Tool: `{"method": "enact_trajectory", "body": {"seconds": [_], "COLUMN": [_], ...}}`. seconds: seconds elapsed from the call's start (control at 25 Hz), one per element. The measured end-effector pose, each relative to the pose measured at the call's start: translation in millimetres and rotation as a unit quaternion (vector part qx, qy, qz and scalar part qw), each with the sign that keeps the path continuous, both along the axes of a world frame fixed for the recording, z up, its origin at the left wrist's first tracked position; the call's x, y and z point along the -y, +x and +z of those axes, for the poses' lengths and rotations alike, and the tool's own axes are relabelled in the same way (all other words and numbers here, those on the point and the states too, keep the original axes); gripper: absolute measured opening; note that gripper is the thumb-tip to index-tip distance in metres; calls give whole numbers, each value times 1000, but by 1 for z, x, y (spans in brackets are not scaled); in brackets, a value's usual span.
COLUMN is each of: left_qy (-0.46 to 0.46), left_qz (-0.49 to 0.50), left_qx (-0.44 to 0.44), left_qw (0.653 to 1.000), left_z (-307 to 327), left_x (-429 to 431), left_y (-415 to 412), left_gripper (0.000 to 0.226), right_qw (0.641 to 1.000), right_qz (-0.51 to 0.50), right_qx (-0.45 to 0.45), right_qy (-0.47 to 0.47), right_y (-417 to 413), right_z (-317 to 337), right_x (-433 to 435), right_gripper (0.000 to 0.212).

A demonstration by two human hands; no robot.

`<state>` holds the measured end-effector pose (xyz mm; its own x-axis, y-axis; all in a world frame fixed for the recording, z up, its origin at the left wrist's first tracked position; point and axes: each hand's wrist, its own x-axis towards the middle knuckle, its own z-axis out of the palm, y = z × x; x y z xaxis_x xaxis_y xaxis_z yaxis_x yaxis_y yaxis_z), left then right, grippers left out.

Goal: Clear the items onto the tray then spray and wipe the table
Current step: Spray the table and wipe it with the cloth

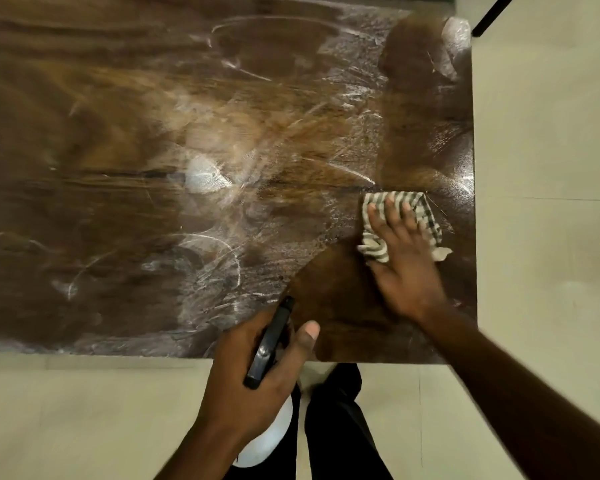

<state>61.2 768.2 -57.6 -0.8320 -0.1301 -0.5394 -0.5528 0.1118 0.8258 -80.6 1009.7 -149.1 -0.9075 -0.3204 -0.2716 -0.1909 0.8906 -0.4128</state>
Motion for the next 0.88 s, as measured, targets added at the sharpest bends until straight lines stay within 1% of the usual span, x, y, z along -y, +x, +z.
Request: {"method": "enact_trajectory", "body": {"seconds": [0.04,0.08,0.12,0.2,0.24,0.28,0.32,0.36,0.4,0.44,0.52,0.56,0.6,0.64,0.68,0.72,0.76,0.8,0.84,0.88], "left_qy": [0,-2,-4,-15,-16,-11,-8,-9,-12,-13,-13,-16,-20,-26,-33,-41,-48,-50,-48,-45], "left_qz": [-1,-3,-8,-27,-33,-34,-33,-32,-28,-20,-8,-8,-11,-13,-14,-17,-19,-17,-12,-12], "left_qx": [-13,-24,-34,-45,-46,-46,-44,-43,-41,-39,-28,-18,-13,-15,-19,-24,-29,-35,-42,-48], "left_qw": [1000,1000,999,999,998,998,998,999,999,999,999,1000,1000,999,999,999,998,998,998,998], "left_z": [2,3,4,5,5,6,5,5,6,9,13,14,15,14,13,13,12,12,11,11], "left_x": [0,0,2,6,8,10,13,15,16,16,12,10,7,4,2,0,-1,-2,-2,-2], "left_y": [-5,-10,-16,-27,-32,-37,-41,-45,-49,-54,-67,-72,-78,-83,-89,-95,-102,-108,-114,-120], "left_gripper": [41,41,39,34,32,33,35,38,40,41,44,49,56,63,68,69,67,61,55,49], "right_qw": [1000,998,988,945,920,900,894,901,921,946,991,999,1000,999,1000,996,983,957,922,883], "right_qz": [6,66,154,327,392,436,448,432,387,320,129,34,-30,-42,-1,80,178,281,380,465], "right_qx": [-2,1,10,9,-3,-12,-20,-35,-47,-49,-17,0,5,-2,-10,-15,-15,-19,-25,-29], "right_qy": [2,-6,-14,-19,-19,-13,-5,2,7,12,-1,-9,-9,-5,-8,-26,-52,-69,-68,-49], "right_y": [8,23,42,77,81,74,61,44,23,0,-35,-44,-45,-39,-29,-15,-1,11,15,8], "right_z": [0,-1,-3,-7,-7,-8,-7,-6,-5,-4,-1,-1,-2,-4,-3,-1,-1,0,1,0], "right_x": [28,50,65,71,61,45,27,7,-12,-27,-31,-13,11,38,60,75,81,79,68,51], "right_gripper": [84,84,84,80,78,77,77,78,82,86,83,81,81,85,89,87,80,69,62,64]}}
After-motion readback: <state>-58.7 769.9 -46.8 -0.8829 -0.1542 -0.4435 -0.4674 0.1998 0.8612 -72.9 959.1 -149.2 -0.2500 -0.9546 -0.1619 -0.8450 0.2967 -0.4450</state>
